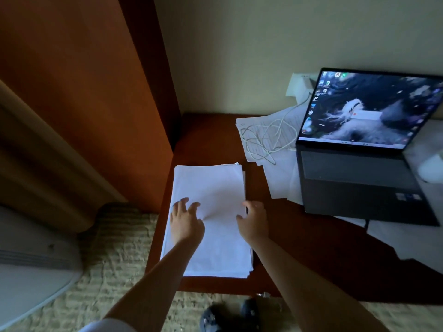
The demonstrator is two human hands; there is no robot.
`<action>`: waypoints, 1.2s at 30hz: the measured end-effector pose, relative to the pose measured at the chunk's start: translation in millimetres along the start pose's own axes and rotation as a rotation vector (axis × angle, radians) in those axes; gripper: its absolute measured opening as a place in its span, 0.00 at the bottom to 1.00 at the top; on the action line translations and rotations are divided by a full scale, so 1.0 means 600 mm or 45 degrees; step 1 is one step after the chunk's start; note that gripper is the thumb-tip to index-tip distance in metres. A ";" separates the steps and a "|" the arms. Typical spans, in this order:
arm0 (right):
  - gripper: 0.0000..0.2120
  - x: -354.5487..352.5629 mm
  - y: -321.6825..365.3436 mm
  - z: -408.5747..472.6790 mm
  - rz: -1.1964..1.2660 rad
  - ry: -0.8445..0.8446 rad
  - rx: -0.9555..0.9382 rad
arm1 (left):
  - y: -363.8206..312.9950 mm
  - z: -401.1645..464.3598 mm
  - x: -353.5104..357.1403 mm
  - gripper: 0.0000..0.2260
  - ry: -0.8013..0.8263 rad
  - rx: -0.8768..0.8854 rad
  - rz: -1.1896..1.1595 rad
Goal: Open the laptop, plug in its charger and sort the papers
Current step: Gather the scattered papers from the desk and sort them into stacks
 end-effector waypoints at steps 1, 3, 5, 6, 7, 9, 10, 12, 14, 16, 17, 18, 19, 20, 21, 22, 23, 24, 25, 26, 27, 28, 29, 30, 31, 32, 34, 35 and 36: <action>0.19 -0.007 -0.008 -0.008 0.052 0.009 0.010 | -0.015 -0.005 0.002 0.20 0.019 0.053 -0.036; 0.18 -0.029 -0.025 -0.024 0.122 0.013 0.024 | -0.053 -0.015 0.000 0.19 0.060 0.076 -0.146; 0.18 -0.058 -0.046 -0.034 0.177 0.001 0.047 | -0.096 -0.026 -0.006 0.19 0.097 0.084 -0.208; 0.18 -0.074 -0.059 -0.037 0.208 0.001 0.054 | -0.116 -0.032 -0.008 0.20 0.118 0.100 -0.222; 0.19 -0.092 -0.071 -0.040 0.238 0.002 0.052 | -0.136 -0.038 -0.008 0.20 0.145 0.120 -0.240; 0.19 -0.131 -0.099 -0.045 0.289 0.000 0.039 | -0.179 -0.051 -0.007 0.20 0.202 0.147 -0.289; 0.19 -0.152 -0.117 -0.048 0.320 -0.007 0.033 | -0.202 -0.059 -0.005 0.19 0.217 0.149 -0.317; 0.18 -0.197 -0.163 -0.057 0.356 -0.033 0.011 | -0.253 -0.079 0.003 0.19 0.206 0.140 -0.369; 0.18 -0.249 -0.223 -0.065 0.351 -0.051 0.006 | -0.315 -0.109 0.019 0.19 0.176 0.144 -0.404; 0.18 -0.304 -0.292 -0.070 0.367 -0.069 0.012 | -0.387 -0.143 0.045 0.18 0.163 0.169 -0.436; 0.18 -0.331 -0.328 -0.073 0.373 -0.087 0.016 | -0.424 -0.160 0.062 0.18 0.164 0.184 -0.459; 0.18 -0.358 -0.362 -0.076 0.380 -0.113 0.024 | -0.463 -0.177 0.080 0.17 0.174 0.199 -0.483; 0.17 -0.384 -0.395 -0.079 0.389 -0.139 0.040 | -0.501 -0.194 0.096 0.16 0.201 0.209 -0.500; 0.17 -0.407 -0.428 -0.081 0.400 -0.156 0.065 | -0.538 -0.210 0.113 0.15 0.232 0.217 -0.510; 0.17 -0.429 -0.459 -0.082 0.403 -0.160 0.100 | -0.574 -0.226 0.130 0.15 0.263 0.218 -0.519; 0.17 -0.449 -0.487 -0.082 0.401 -0.158 0.131 | -0.607 -0.237 0.146 0.14 0.289 0.219 -0.530; 0.17 -0.466 -0.514 -0.079 0.400 -0.153 0.156 | -0.637 -0.246 0.162 0.14 0.316 0.224 -0.539; 0.17 -0.483 -0.538 -0.073 0.401 -0.155 0.175 | -0.665 -0.252 0.178 0.14 0.342 0.237 -0.544; 0.17 -0.497 -0.560 -0.066 0.399 -0.164 0.193 | -0.691 -0.256 0.192 0.14 0.368 0.247 -0.548; 0.16 -0.509 -0.581 -0.057 0.394 -0.175 0.207 | -0.715 -0.258 0.208 0.14 0.390 0.256 -0.553; 0.16 -0.520 -0.600 -0.050 0.392 -0.181 0.221 | -0.736 -0.259 0.223 0.13 0.410 0.266 -0.550; 0.16 -0.528 -0.619 -0.043 0.396 -0.180 0.238 | -0.755 -0.258 0.239 0.13 0.424 0.278 -0.544; 0.16 -0.535 -0.637 -0.035 0.400 -0.174 0.260 | -0.773 -0.255 0.256 0.13 0.441 0.285 -0.534; 0.17 -0.542 -0.655 -0.026 0.399 -0.166 0.280 | -0.790 -0.251 0.274 0.13 0.457 0.285 -0.531; 0.17 -0.547 -0.673 -0.015 0.388 -0.154 0.297 | -0.805 -0.246 0.293 0.14 0.473 0.279 -0.534; 0.18 -0.554 -0.692 -0.004 0.366 -0.141 0.308 | -0.818 -0.241 0.313 0.14 0.488 0.282 -0.530; 0.18 -0.569 -0.726 0.020 0.299 -0.127 0.327 | -0.845 -0.232 0.350 0.15 0.506 0.303 -0.493; 0.17 -0.578 -0.740 0.031 0.255 -0.126 0.335 | -0.857 -0.231 0.366 0.16 0.506 0.307 -0.479; 0.17 -0.587 -0.754 0.041 0.204 -0.134 0.336 | -0.868 -0.231 0.380 0.17 0.504 0.307 -0.465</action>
Point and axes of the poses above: each hand's wrist, its own z-axis towards the middle knuckle, its own x-axis out of the palm, y = z × x, the point moved 3 cm from there along z, towards the middle knuckle, and after that the axes turned 7 degrees about x, right-handed, at the moved point
